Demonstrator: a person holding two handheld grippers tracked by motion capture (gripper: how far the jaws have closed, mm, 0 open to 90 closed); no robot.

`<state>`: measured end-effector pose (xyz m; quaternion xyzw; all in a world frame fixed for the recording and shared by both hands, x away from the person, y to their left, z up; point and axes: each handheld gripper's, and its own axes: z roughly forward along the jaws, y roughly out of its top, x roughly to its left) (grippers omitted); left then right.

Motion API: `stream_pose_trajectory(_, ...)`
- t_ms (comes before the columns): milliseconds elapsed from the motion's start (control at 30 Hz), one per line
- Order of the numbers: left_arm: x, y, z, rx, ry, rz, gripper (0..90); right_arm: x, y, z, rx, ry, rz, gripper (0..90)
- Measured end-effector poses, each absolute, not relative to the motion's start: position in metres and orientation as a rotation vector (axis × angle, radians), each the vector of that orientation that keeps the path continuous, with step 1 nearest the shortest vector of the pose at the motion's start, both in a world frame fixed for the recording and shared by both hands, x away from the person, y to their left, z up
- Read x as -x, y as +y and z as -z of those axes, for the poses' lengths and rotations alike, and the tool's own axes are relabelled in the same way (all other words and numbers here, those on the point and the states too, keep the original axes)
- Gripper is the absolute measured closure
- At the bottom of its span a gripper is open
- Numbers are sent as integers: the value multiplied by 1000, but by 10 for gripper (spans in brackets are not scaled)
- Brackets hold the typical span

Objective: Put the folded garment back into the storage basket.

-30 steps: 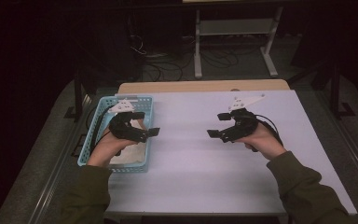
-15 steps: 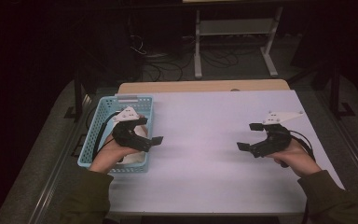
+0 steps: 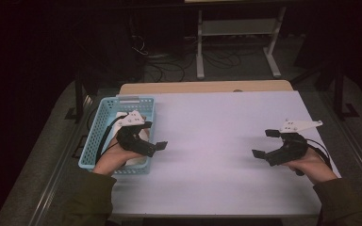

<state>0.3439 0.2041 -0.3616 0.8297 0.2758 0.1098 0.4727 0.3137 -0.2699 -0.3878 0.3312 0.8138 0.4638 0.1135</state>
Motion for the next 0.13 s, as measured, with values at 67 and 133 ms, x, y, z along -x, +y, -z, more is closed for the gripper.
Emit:
stream_pose_trajectory(67,-344,204,361,-2029,672,-270,0,-313,-270,388,-973,2386,-1365,5)
stream_pose_trajectory(133,-344,204,361,-2027,672,-271,0,-313,-270,387,-971,2385,-1366,5)
